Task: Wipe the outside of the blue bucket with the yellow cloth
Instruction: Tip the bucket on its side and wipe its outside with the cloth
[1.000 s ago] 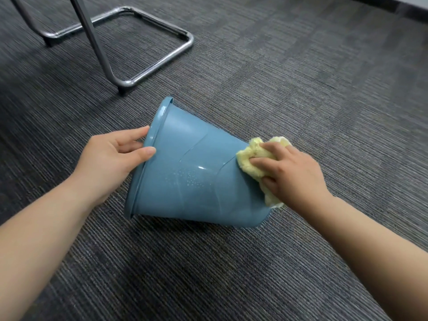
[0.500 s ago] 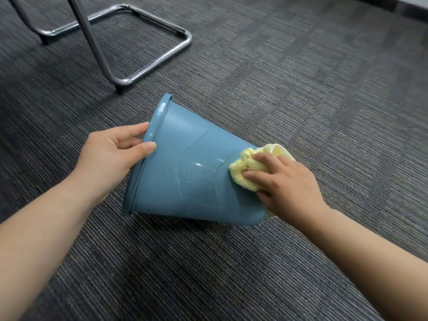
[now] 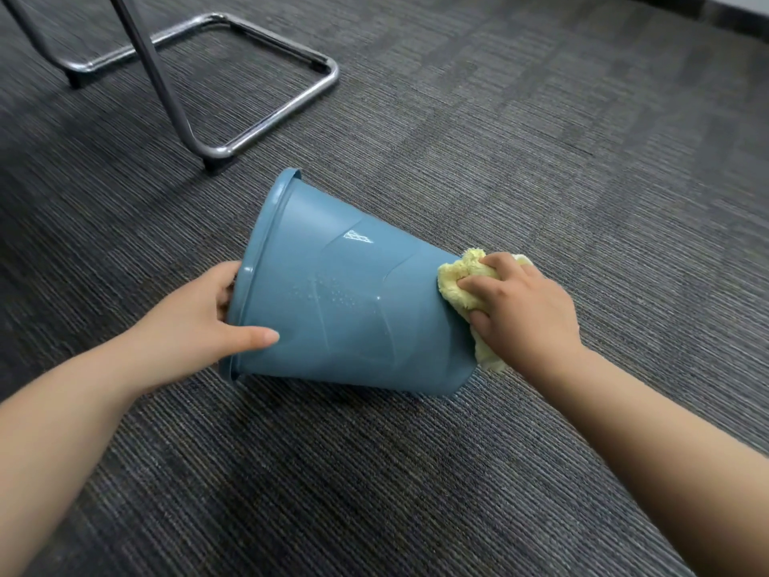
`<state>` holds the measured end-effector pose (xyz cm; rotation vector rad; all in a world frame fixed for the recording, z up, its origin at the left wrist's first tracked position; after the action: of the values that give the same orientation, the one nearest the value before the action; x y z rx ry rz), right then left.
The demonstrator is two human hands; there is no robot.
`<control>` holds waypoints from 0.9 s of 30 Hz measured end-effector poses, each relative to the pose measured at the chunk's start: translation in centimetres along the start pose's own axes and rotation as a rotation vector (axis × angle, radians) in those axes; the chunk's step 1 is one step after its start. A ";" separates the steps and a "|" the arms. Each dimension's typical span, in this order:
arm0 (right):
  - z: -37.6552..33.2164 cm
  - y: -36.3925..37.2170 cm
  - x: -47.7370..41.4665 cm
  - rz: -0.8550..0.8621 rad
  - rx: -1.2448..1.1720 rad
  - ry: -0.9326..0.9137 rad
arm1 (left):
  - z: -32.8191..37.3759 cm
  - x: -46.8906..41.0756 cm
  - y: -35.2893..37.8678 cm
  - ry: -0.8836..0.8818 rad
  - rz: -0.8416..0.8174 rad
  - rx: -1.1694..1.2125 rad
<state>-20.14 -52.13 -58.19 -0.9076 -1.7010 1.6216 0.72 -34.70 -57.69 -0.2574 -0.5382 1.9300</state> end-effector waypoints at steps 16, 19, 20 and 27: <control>2.7 -3.2 -0.5 0.258 -0.184 0.099 | 2.1 0.0 -0.1 0.142 0.193 -0.101; 1.9 -5.4 -0.4 0.387 -0.285 0.081 | 2.9 0.0 0.0 0.145 0.250 -0.230; 1.2 -5.9 -0.4 0.414 -0.312 0.064 | 3.3 0.0 0.2 0.158 0.253 -0.258; -5.3 -7.5 0.6 0.407 -0.428 -0.137 | 4.8 0.4 1.7 0.190 0.204 -0.274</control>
<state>-16.68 -48.65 -50.37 -1.4569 -2.1103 1.6223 -2.81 -36.11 -54.28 -0.6879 -0.6693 1.9982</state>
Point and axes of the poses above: each hand's wrist, its own x-axis away from the middle knuckle, its own y-axis out of the palm, z = x × y, the point moved 6 cm from there along -x, towards the middle knuckle, and after that the axes turned 11 degrees about y, right-handed, at the moved point
